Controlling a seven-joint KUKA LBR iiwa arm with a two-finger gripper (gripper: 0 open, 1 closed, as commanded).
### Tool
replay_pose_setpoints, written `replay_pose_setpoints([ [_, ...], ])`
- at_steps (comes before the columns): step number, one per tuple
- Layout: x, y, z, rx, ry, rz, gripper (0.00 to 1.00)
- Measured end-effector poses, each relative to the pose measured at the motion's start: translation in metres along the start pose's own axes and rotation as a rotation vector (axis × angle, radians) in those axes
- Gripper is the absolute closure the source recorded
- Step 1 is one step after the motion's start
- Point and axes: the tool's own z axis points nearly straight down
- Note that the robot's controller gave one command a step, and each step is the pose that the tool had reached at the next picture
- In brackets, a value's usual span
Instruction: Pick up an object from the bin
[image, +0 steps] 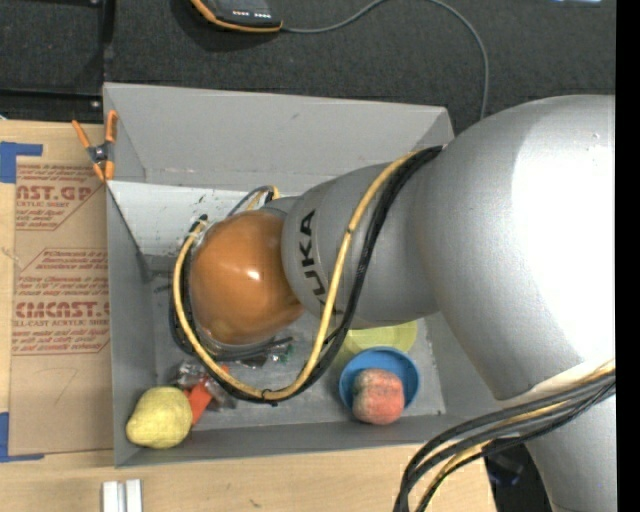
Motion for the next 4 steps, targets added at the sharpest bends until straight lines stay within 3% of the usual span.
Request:
replay_pose_setpoints([
  [4,0.001,0.002,-0.024,-0.004,0.003,0.0,1.0],
])
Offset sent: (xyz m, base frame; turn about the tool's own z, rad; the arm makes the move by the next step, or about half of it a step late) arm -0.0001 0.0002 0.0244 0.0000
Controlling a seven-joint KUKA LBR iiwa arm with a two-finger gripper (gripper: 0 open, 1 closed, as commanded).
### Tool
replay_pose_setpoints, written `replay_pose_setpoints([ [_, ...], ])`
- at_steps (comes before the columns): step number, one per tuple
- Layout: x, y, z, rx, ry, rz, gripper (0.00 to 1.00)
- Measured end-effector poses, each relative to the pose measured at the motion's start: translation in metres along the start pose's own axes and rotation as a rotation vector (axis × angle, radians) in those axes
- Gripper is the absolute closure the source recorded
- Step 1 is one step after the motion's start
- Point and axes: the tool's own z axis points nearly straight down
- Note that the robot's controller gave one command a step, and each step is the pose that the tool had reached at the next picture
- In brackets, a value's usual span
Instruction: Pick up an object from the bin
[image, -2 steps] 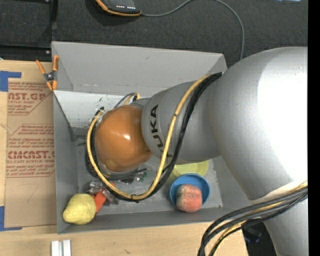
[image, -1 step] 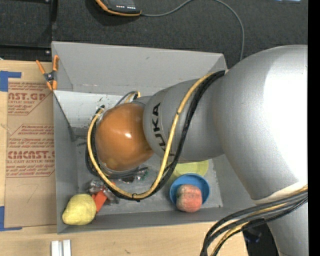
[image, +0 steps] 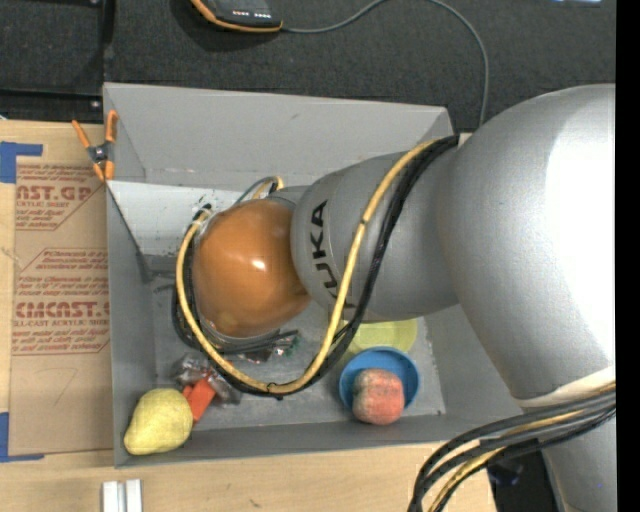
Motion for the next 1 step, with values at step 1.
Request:
replay_pose_setpoints([
  [1,-0.0004,0.0001,-0.014,0.0,-0.001,0.0,1.0],
])
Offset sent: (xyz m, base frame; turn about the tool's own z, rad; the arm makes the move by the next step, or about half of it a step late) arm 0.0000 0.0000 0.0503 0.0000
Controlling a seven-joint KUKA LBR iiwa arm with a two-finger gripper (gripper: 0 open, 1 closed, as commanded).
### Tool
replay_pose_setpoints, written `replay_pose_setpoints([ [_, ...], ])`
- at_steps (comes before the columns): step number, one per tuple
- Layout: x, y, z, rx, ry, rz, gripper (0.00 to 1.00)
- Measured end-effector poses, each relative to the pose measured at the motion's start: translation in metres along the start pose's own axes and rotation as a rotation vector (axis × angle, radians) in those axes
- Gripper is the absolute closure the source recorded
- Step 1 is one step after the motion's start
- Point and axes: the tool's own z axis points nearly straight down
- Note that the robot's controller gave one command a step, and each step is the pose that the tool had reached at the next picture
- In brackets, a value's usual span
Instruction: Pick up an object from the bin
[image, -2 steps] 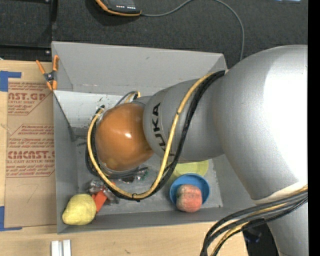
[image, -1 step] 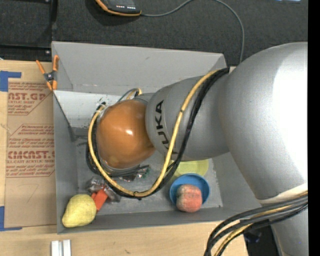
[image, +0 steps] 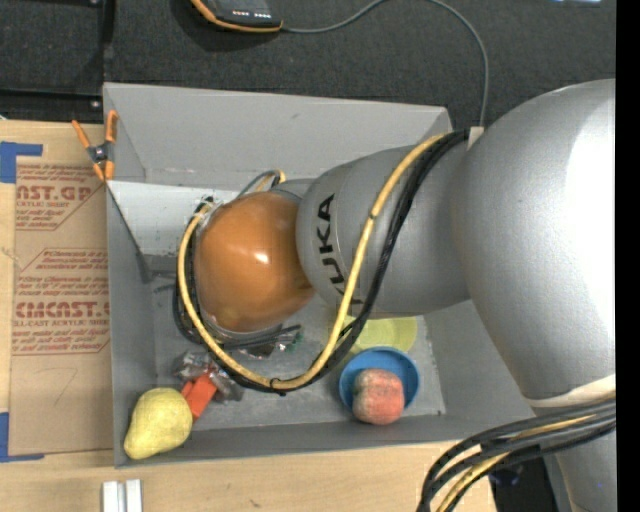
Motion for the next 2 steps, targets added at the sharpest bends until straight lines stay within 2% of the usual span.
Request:
replay_pose_setpoints([
  [2,0.0,0.001,-0.024,-0.003,0.002,0.0,1.0],
])
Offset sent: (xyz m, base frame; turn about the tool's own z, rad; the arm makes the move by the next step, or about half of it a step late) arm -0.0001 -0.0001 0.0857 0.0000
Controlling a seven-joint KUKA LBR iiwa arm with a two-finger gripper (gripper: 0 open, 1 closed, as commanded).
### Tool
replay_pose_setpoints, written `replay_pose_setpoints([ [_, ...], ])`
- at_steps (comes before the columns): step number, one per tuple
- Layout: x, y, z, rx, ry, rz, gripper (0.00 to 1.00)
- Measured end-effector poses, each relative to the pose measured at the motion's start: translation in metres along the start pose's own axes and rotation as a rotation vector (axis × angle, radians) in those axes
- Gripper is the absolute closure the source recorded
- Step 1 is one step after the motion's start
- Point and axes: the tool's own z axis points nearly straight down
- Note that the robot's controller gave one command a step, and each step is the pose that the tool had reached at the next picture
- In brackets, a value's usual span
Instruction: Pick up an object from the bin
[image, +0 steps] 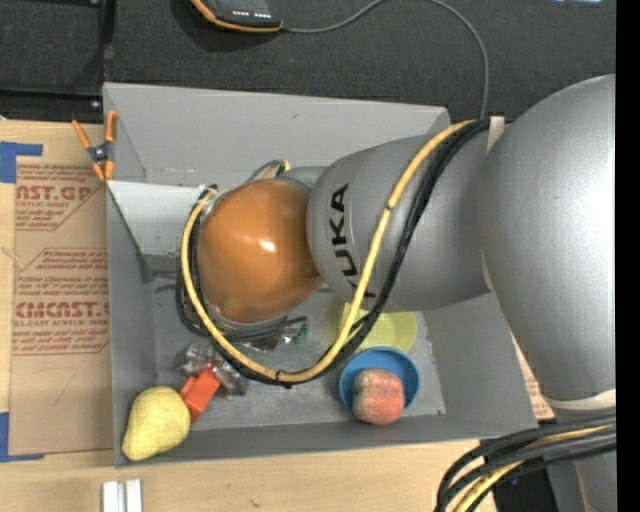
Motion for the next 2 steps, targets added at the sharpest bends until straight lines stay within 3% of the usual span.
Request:
replay_pose_setpoints([
  [2,-0.001,0.0,-0.043,0.003,-0.004,0.001,1.0],
])
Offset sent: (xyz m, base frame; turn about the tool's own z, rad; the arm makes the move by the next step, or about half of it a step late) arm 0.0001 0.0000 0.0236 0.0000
